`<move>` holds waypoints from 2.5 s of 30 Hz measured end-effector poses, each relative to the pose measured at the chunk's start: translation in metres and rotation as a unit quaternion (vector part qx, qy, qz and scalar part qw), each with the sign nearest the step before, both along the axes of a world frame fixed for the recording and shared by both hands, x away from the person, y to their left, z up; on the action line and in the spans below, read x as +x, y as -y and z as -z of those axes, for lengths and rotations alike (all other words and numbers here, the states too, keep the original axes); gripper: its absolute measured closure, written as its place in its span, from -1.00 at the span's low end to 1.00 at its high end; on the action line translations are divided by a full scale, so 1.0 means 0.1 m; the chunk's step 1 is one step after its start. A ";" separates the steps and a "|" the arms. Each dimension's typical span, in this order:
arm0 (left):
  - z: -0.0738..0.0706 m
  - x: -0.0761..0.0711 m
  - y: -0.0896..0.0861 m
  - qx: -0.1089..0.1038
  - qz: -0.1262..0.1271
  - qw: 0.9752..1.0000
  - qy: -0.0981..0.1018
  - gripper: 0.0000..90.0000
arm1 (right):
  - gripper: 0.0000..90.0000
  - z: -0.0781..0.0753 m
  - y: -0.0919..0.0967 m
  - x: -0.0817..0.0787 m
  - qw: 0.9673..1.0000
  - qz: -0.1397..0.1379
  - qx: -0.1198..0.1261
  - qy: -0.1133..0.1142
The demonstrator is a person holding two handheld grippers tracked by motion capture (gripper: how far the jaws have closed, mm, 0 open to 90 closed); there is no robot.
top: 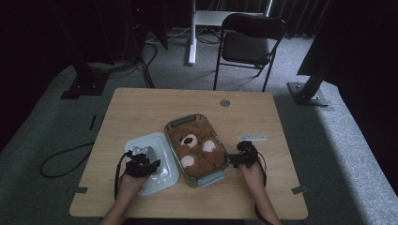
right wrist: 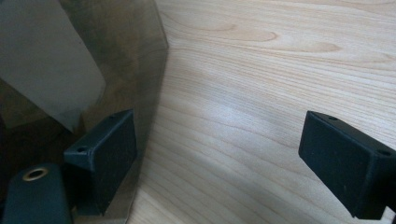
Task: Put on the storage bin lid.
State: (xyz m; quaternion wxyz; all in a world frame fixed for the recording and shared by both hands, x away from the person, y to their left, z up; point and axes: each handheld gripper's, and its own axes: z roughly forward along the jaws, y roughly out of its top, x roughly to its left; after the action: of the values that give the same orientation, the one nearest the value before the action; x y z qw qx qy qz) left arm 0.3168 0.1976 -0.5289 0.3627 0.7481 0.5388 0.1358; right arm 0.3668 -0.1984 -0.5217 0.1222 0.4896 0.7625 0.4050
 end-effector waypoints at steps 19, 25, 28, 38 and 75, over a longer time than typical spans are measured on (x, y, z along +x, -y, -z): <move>-0.43 -0.14 -0.50 -0.074 -0.046 0.995 0.054 0.67 | -0.75 0.02 0.00 -0.01 1.000 -0.022 0.019 -0.008; -0.70 -0.26 -0.60 -0.100 -0.034 0.991 0.079 0.68 | -0.75 0.03 -0.08 -0.02 0.999 -0.042 0.019 -0.007; -0.84 -0.33 -0.59 -0.103 -0.020 0.990 0.096 0.68 | -0.75 0.03 -0.12 -0.03 0.998 -0.052 0.018 -0.005; -1.20 -0.49 -0.45 -0.123 0.024 0.982 0.140 0.68 | -0.73 0.07 -0.28 -0.06 0.998 -0.065 0.011 -0.005; -1.17 -0.10 0.12 -0.163 0.191 0.967 0.042 0.68 | -0.73 0.07 -0.89 -0.15 0.991 -0.136 0.015 -0.009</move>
State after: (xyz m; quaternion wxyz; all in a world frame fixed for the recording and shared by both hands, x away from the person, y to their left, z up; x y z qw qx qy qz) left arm 0.3072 0.1857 -0.4119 0.5213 0.7614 0.3854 0.0056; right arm 0.3514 -0.1096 -0.5290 0.0517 0.3872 0.8168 0.4246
